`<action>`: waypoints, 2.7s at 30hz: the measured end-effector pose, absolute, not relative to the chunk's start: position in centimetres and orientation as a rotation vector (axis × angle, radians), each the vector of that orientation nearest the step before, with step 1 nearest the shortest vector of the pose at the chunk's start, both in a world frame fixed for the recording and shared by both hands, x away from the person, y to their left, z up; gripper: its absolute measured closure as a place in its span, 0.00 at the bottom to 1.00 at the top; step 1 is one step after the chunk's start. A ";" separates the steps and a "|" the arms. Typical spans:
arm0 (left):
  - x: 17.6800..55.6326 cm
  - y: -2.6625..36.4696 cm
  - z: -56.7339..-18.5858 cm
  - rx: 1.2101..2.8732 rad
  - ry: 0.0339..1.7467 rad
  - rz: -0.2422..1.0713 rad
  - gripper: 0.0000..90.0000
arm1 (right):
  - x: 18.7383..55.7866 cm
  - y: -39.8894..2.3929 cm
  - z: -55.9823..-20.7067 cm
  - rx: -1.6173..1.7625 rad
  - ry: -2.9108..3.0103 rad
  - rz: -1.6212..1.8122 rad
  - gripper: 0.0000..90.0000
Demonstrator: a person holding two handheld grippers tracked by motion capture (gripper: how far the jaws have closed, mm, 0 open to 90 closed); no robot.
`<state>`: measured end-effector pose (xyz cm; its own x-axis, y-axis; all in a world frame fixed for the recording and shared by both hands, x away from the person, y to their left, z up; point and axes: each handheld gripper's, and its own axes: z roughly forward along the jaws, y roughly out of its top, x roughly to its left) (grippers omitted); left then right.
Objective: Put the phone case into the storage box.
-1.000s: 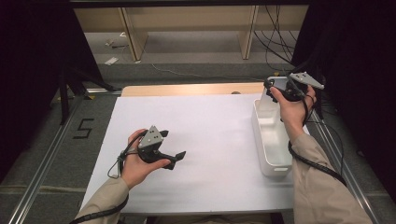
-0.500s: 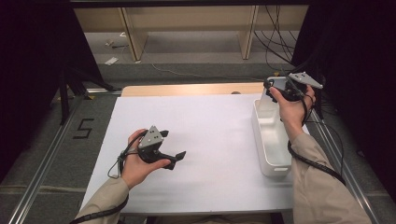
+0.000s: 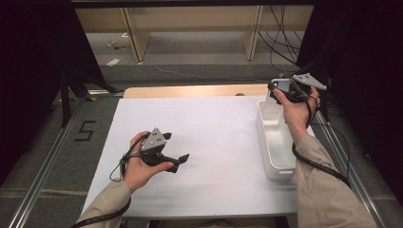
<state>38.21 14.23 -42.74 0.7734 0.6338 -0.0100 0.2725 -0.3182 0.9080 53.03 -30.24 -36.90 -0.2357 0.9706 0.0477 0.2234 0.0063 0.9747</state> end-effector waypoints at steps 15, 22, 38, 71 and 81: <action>38.2 14.2 -42.7 1.908 0.690 0.427 0.00 | 53.4 -30.2 -37.3 1.270 1.558 1.266 0.21; 38.2 14.2 -42.7 1.907 0.690 0.427 0.00 | 53.6 -30.1 -37.4 1.269 1.559 1.263 0.21; 38.2 14.2 -42.7 1.907 0.690 0.428 0.00 | 53.9 -30.1 -37.7 1.270 1.565 1.249 0.21; 38.2 14.2 -42.7 1.907 0.689 0.428 0.00 | 54.3 -29.5 -38.4 1.268 1.598 1.223 0.21; 38.2 14.2 -42.7 1.906 0.689 0.428 0.00 | 54.3 -29.3 -38.6 1.268 1.605 1.219 0.21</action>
<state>38.23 14.21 -42.73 0.7730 0.6343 -0.0104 0.2718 -0.3164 0.9089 54.33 -29.35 -38.64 -0.2350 0.9720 0.0056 0.2662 0.0588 0.9621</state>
